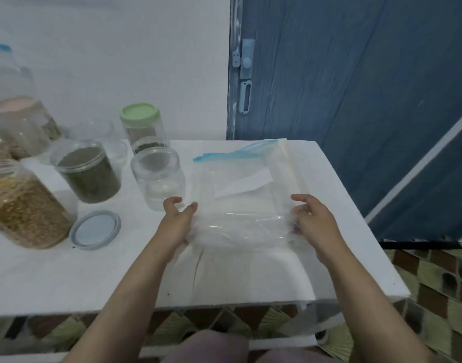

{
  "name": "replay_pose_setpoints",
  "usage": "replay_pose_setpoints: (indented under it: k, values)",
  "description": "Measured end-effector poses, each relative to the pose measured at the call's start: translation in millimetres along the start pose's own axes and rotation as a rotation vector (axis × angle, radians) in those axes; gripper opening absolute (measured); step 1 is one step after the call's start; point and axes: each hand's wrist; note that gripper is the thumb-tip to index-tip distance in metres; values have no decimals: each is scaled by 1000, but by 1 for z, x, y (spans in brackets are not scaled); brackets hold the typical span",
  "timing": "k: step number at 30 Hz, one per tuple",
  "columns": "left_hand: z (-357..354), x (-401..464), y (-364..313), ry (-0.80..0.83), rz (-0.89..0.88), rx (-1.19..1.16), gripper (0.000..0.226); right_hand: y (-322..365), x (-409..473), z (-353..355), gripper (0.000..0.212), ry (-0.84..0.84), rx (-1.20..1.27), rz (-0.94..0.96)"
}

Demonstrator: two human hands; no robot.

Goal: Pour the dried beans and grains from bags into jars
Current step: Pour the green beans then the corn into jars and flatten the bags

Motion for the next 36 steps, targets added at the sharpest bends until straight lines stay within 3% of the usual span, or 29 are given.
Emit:
replay_pose_setpoints:
  k: [4, 6, 10, 15, 17, 21, 25, 30, 34, 36]
  values:
    - [10, -24, 2, 41, 58, 26, 44, 1, -8, -2, 39, -1, 36, 31]
    - [7, -31, 7, 49, 3, -1, 38, 3, -12, 0, 34, 74, 18, 68]
    - [-2, -35, 21, -9, -108, -192, 20, -1, -13, 19, 62, 283, -211, 197]
    - [0, -35, 32, 7, -85, -418, 24, -10, -19, 32, 80, 372, -77, 229]
    - [1, -35, 35, 26, -87, -437, 26, -13, -18, 33, 73, 342, -64, 268]
    - [0, -36, 40, 21, -127, -379, 17, -18, -12, 36, 38, 246, 7, 254]
    - [-6, -36, 41, -47, -113, -378, 24, -24, -7, 41, 32, 250, 14, 276]
    - [-16, -33, 40, -105, -135, -160, 21, -34, -1, 40, 33, 140, 151, 177]
    - [-17, -29, 43, -87, -250, 294, 26, -33, -6, 39, 38, 94, 233, 96]
    - [-18, -31, 38, -47, -263, 367, 29, -31, -7, 40, 39, 115, 166, 114]
Point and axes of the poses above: each hand's wrist, its own x-axis towards the middle knuckle, its own z-axis out of the back of the hand, y = z × x, and after that the axes turned 6 degrees about -y, right-handed
